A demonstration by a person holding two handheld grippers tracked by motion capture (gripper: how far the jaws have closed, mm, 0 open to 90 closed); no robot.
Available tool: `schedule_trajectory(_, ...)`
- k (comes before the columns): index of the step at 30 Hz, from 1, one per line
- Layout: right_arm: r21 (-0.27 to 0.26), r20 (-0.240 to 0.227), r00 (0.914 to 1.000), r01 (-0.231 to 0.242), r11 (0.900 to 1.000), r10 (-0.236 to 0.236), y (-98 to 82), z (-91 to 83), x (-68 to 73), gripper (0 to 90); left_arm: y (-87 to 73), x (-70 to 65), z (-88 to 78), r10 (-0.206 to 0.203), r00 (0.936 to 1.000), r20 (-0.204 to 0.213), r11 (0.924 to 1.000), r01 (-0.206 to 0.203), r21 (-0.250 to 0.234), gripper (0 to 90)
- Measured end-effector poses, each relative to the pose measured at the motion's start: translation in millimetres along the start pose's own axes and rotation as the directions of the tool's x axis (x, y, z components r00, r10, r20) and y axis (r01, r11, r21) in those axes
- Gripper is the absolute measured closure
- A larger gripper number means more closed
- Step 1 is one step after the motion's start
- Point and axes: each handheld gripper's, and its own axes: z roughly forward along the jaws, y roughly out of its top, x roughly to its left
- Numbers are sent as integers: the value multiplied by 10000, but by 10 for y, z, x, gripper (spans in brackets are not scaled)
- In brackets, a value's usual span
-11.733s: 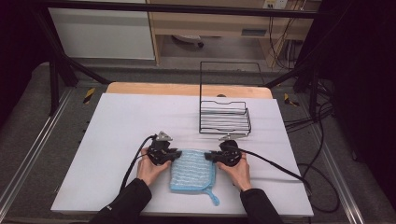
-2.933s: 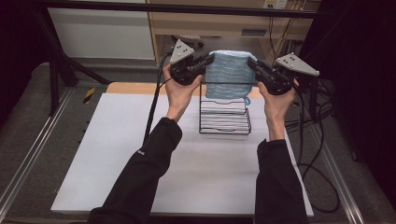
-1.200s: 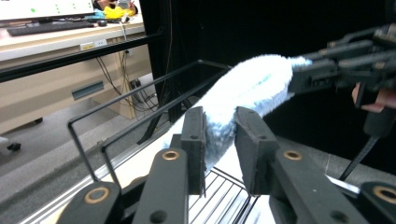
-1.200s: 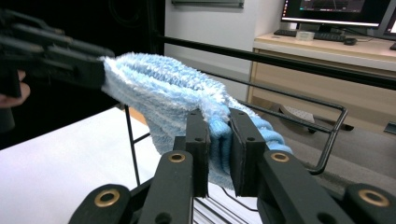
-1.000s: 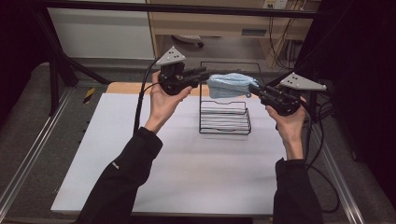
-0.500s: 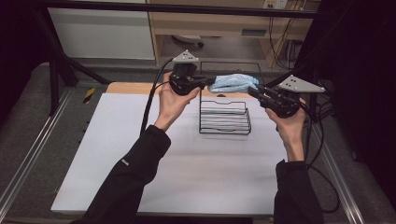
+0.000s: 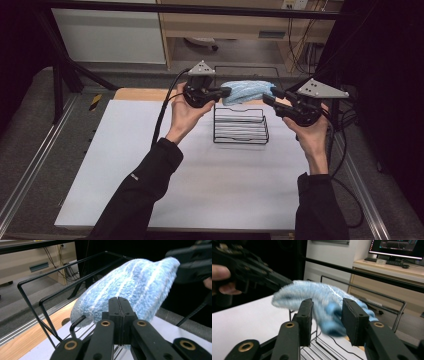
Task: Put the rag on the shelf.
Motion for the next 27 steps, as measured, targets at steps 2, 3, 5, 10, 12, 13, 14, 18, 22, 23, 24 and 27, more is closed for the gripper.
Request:
schedule_trajectory(2,-203,-34,10000,-44,9998,43,48,-21,17,580,-6,-6,6,119,9999,-48,9999,-118,97,900)
schedule_trajectory(3,-275,-46,10000,-35,9996,34,74,-26,27,577,-12,-11,12,179,9998,-86,9997,-177,156,900)
schedule_trajectory(5,-301,-45,10000,6,9995,-8,121,-15,49,609,-26,-14,24,187,9998,-91,9997,-186,136,900)
schedule_trajectory(10,236,-205,9989,-408,9989,413,114,95,70,799,-74,-7,35,205,9998,-71,9997,-205,117,900)
schedule_trajectory(12,464,-260,9981,-552,9974,565,58,131,66,858,-91,-7,35,231,9997,-58,9997,-230,102,900)
schedule_trajectory(13,565,-271,9977,-611,9965,627,25,143,61,880,-101,-8,36,256,9997,-57,9996,-255,104,900)
schedule_trajectory(14,653,-240,9974,-660,9957,677,-10,152,51,898,-113,-8,41,284,9996,-61,9995,-283,127,900)
schedule_trajectory(18,908,-60,9958,-905,9917,915,-150,166,-7,900,-149,-4,64,286,9996,-90,9994,-284,174,900)
schedule_trajectory(22,967,111,9955,-943,9908,936,-257,165,-48,900,-164,-9,94,326,9994,-141,9993,-323,211,900)
schedule_trajectory(23,961,145,9955,-947,9909,937,-277,165,-53,900,-166,-10,98,335,9993,-155,9992,-332,201,900)
schedule_trajectory(24,960,202,9956,-929,9910,913,-291,165,-56,900,-170,-10,104,344,9992,-182,9992,-341,190,900)
schedule_trajectory(27,845,340,9956,-903,9923,877,-337,170,-67,900,-187,-2,124,330,9992,-236,9993,-327,163,900)
